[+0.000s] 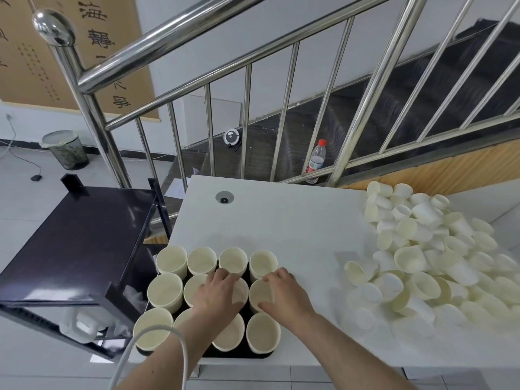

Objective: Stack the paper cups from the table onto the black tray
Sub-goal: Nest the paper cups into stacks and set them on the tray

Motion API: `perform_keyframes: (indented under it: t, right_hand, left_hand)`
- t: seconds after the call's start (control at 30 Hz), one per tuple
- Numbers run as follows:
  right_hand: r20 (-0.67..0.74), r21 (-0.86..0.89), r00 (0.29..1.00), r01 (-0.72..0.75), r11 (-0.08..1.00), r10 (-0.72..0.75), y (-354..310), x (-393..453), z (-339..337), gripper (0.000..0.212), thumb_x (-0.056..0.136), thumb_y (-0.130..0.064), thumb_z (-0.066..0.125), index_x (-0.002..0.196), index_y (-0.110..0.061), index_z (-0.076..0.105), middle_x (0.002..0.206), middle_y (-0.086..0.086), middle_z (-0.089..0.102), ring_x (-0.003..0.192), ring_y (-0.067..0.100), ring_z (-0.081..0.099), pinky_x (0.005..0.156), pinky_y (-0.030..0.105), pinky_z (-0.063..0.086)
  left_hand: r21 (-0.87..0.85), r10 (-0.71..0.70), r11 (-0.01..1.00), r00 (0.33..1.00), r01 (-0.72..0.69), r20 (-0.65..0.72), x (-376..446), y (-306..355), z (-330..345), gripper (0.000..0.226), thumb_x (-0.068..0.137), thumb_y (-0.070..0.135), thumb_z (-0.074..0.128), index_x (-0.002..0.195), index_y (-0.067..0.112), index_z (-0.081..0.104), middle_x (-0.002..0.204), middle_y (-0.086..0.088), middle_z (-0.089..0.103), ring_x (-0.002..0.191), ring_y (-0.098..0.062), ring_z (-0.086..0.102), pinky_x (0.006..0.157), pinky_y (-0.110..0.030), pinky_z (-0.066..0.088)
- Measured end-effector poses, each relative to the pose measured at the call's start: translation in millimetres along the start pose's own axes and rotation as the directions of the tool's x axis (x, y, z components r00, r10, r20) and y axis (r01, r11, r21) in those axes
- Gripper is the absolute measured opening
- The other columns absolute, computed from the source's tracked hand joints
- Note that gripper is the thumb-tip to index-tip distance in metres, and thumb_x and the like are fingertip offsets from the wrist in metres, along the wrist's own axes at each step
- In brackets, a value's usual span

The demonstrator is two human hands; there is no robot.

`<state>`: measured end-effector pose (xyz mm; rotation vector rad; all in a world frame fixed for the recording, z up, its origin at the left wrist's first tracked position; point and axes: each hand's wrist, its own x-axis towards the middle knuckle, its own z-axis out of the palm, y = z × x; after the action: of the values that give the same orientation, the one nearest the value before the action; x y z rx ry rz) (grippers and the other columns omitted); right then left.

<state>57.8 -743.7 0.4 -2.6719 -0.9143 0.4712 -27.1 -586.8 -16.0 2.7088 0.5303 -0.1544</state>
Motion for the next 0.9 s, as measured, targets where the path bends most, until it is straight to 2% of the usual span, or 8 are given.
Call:
perform_keyframes:
  t: [0.33,0.63,0.9]
  right_hand:
    - [-0.081,-0.01,0.996,0.036,0.999,-0.037,47,-21,-45,0.052,0.09,-0.034,0.062,0.137,-0.022,0.044,0.135,-0.005,0.039,0.127,0.013,0.039,0.089,0.027,0.044]
    - [-0.182,-0.004,0.983,-0.033,0.999,0.032,144,-63,-97,0.051,0.089,-0.036,0.063,0.136,-0.022,0.046,0.135,-0.005,0.04,0.125,0.013,0.042,0.093,0.027,0.046]
    - [-0.175,0.005,0.98,-0.094,0.996,0.093,224,-93,-116,0.052,0.089,-0.035,0.065,0.136,-0.022,0.046,0.134,-0.005,0.04,0.122,0.014,0.045,0.089,0.026,0.046]
  left_hand:
    - [-0.003,0.069,0.998,0.995,-0.069,-0.073,3,62,-15,0.054,0.087,0.032,0.058,0.137,0.029,0.04,0.137,0.007,0.038,0.125,-0.018,0.039,0.089,-0.03,0.045]
    - [-0.011,0.162,0.987,0.984,-0.163,-0.074,12,171,0,0.053,0.088,0.032,0.055,0.138,0.028,0.039,0.137,0.006,0.036,0.126,-0.017,0.038,0.095,-0.031,0.042]
    - [-0.017,0.176,0.984,0.981,-0.178,-0.085,11,251,28,0.051,0.089,0.033,0.057,0.137,0.028,0.041,0.137,0.008,0.038,0.125,-0.015,0.04,0.095,-0.029,0.043]
